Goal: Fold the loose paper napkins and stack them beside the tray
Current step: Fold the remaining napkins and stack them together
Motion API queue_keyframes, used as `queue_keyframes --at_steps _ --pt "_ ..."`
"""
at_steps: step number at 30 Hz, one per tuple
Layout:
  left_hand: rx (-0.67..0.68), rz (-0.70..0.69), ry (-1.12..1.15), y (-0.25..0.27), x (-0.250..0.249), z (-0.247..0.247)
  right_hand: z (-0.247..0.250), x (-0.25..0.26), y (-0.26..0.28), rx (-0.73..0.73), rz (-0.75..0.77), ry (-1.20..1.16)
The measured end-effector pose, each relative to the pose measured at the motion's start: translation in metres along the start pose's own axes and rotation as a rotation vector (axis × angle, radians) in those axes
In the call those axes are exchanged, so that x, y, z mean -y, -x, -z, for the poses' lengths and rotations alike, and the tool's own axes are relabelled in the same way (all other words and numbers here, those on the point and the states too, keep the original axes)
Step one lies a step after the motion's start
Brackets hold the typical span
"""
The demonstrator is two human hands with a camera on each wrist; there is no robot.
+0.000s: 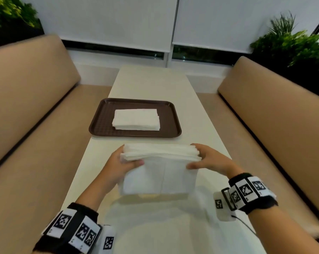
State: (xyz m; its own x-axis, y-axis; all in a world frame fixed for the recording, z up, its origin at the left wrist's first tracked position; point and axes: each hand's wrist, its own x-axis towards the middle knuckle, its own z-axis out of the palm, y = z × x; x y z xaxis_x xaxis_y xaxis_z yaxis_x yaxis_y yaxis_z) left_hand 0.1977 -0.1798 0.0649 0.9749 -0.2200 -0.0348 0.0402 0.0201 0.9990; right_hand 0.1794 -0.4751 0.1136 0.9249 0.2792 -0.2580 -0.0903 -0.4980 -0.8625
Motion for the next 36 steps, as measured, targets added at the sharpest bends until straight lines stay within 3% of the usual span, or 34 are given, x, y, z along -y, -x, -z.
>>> queue_keyframes --at_steps 2,4,8,13,17,25,29,36 --pt "-0.037 0.02 0.042 0.003 0.008 0.001 -0.019 -0.017 0.008 -0.068 0.038 -0.291" --pt "-0.067 0.011 0.049 0.006 0.013 -0.001 -0.04 -0.027 0.007 -0.161 0.077 -0.363" --pt "-0.058 -0.028 -0.012 0.007 0.029 0.006 -0.062 -0.038 0.0 -0.293 0.11 -0.31" --pt "-0.014 0.0 0.03 0.011 0.054 0.011 -0.083 -0.051 0.003 -0.253 0.065 -0.214" --pt "-0.047 0.007 0.106 0.008 0.06 0.016 -0.087 -0.047 -0.003 -0.321 0.092 -0.259" --pt "-0.014 -0.021 0.051 0.009 0.045 0.013 -0.085 -0.049 -0.009 -0.351 0.168 -0.065" --pt "-0.035 0.035 0.003 0.01 0.044 0.005 -0.089 -0.051 -0.008 -0.352 0.167 -0.084" --pt "0.014 -0.049 -0.135 0.013 0.047 0.008 -0.084 -0.05 -0.009 -0.369 0.195 -0.077"
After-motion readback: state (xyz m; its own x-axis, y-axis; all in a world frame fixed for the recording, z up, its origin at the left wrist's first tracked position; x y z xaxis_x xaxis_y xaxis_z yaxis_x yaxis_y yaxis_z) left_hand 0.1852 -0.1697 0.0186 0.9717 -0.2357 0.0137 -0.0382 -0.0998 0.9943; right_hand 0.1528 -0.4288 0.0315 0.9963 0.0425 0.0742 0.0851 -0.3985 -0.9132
